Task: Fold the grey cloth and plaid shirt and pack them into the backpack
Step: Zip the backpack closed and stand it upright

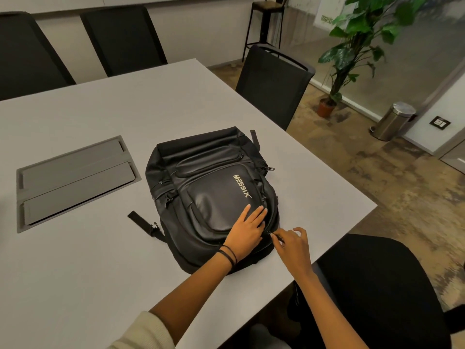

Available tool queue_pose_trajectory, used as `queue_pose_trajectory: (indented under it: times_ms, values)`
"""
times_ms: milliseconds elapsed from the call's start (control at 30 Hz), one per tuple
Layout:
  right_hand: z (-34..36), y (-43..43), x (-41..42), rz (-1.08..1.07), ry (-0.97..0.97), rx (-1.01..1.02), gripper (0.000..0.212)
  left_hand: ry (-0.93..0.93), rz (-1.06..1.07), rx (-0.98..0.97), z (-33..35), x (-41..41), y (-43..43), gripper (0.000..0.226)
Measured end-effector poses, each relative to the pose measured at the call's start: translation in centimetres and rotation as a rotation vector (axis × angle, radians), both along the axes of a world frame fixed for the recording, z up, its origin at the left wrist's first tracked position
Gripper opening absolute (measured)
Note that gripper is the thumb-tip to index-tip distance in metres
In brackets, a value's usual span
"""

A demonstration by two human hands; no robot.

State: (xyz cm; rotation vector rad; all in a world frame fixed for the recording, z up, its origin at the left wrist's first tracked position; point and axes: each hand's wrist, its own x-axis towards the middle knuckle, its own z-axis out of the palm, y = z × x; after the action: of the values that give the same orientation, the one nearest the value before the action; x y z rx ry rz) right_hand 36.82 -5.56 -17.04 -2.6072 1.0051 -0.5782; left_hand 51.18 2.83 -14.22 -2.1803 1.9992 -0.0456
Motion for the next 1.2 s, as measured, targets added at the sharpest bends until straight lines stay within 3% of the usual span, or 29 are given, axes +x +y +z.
queue_pose_trajectory:
  times_ms: [100, 500, 1200]
  values:
    - [-0.6, -0.8, -0.1, -0.018, 0.016, 0.031, 0.007, 0.014, -0.015, -0.082, -0.5, 0.2, -0.7, 0.030]
    - [-0.3, -6.5, 1.5, -0.051, 0.007, 0.086, 0.014, 0.249, -0.065, -0.098, 0.7, 1.1, -0.9, 0.031]
    - [-1.3, -13.5, 9.3, 0.059, 0.140, 0.163, 0.026, 0.220, -0.082, -0.035, -0.8, 1.4, -0.4, 0.025]
